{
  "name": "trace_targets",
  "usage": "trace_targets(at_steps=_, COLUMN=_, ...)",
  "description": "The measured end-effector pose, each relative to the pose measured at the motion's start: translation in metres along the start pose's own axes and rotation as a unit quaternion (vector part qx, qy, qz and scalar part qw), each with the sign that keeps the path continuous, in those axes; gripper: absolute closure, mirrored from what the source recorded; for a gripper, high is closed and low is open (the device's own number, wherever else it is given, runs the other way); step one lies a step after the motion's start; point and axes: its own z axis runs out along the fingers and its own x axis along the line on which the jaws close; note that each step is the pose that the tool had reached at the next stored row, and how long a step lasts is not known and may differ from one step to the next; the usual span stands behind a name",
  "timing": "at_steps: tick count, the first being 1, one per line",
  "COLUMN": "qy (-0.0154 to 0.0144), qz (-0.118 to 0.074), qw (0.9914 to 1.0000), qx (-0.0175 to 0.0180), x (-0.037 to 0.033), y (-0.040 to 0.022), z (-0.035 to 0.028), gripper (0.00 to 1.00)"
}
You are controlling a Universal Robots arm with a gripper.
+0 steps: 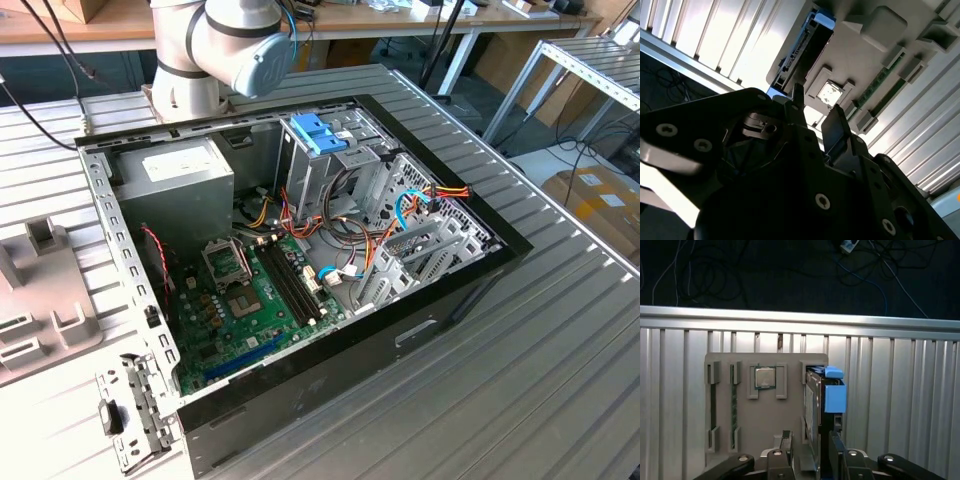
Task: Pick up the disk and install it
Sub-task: 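Pick up the disk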
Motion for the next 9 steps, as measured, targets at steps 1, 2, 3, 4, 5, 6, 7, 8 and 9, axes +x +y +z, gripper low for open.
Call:
trace_targets(at_steps=1, qy=0.0000, qz=0.000, qw=1.00000, qx=0.0001, x=-0.0002, y=0.0001, z=0.0001, gripper=0.58)
trace_targets(at_steps=2, qy=0.0000, qz=0.000, qw=1.00000, qx=0.0001, x=-0.0002, y=0.0000, z=0.0001, gripper=0.58)
trace_targets(at_steps=3, qy=0.0000, qz=0.000, qw=1.00000, qx=0.0001, x=-0.0003, y=0.0001, z=0.0001, gripper=0.58)
trace_targets(at_steps=4, qy=0.0000, qz=0.000, qw=1.00000, qx=0.0001, x=-0.0003, y=0.0001, z=0.0001, gripper=0.58)
trace_targets(at_steps=5, qy=0.0000, qz=0.000, qw=1.00000, qx=0.0000, x=-0.0004, y=0.0000, z=0.0001, gripper=0.58)
trace_targets(at_steps=6, qy=0.0000, qz=0.000, qw=1.00000, qx=0.0001, x=-0.0004, y=0.0000, z=0.0001, gripper=0.51)
trace_targets(at_steps=7, qy=0.0000, qz=0.000, qw=1.00000, qx=0.0001, x=-0.0004, y=0.0000, z=0.0001, gripper=0.45)
trace_targets(at_steps=8, qy=0.0000, qz=0.000, qw=1.00000, qx=0.0001, x=-0.0004, y=0.0000, z=0.0001, gripper=0.45)
trace_targets(at_steps=9, qy=0.0000, qz=0.000, qw=1.00000, qx=0.0001, x=-0.0005, y=0.0000, z=0.0001, gripper=0.39)
